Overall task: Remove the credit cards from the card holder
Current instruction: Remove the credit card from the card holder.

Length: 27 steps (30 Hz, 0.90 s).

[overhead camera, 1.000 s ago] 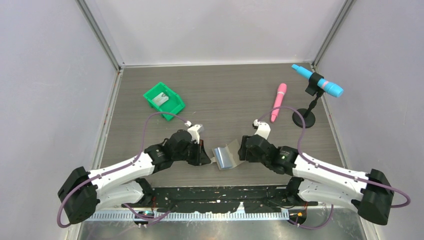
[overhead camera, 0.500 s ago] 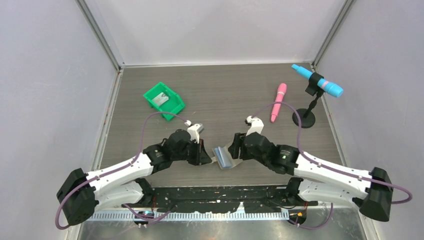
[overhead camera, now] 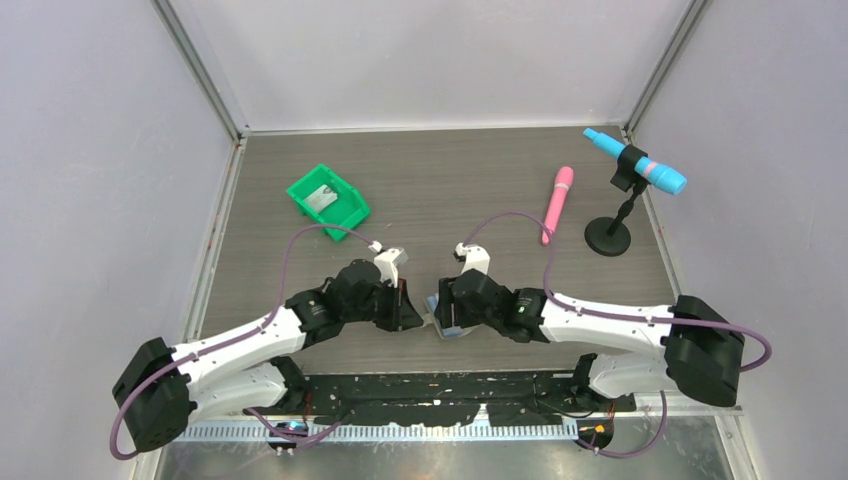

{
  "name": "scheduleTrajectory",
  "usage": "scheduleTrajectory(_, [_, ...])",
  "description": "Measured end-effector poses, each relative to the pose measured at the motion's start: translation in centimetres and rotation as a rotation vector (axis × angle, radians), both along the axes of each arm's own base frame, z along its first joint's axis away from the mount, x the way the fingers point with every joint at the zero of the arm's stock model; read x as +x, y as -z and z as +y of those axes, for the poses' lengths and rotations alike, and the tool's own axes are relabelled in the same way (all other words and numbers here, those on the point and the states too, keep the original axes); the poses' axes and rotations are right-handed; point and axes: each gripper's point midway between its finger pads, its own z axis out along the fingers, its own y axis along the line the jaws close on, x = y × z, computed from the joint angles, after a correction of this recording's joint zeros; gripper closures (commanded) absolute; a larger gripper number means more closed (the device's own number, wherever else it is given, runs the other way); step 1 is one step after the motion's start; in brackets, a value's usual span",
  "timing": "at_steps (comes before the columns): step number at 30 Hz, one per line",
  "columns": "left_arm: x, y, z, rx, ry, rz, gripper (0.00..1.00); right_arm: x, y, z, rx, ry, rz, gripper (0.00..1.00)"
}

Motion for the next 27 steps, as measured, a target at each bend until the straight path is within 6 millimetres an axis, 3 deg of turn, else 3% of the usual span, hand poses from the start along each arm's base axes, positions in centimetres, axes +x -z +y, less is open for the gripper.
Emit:
scheduleTrajectory(7, [0.0, 0.1, 0.0, 0.001, 0.000, 0.001, 1.00, 0.0, 1.1, 0.4, -0.009, -0.007, 0.010, 0.37])
scheduleTrajectory(14, [0.0, 0.0, 0.1, -0.005, -0.001, -0.006, 1.00, 0.0, 1.7, 0.3, -0.022, 0.000, 0.016, 0.45])
scheduleTrajectory(27, [0.2, 0.6, 0.5, 0.013, -0.021, -0.013, 1.00, 0.3, 1.5, -0.6, -0.032, 0.037, -0.008, 0.44])
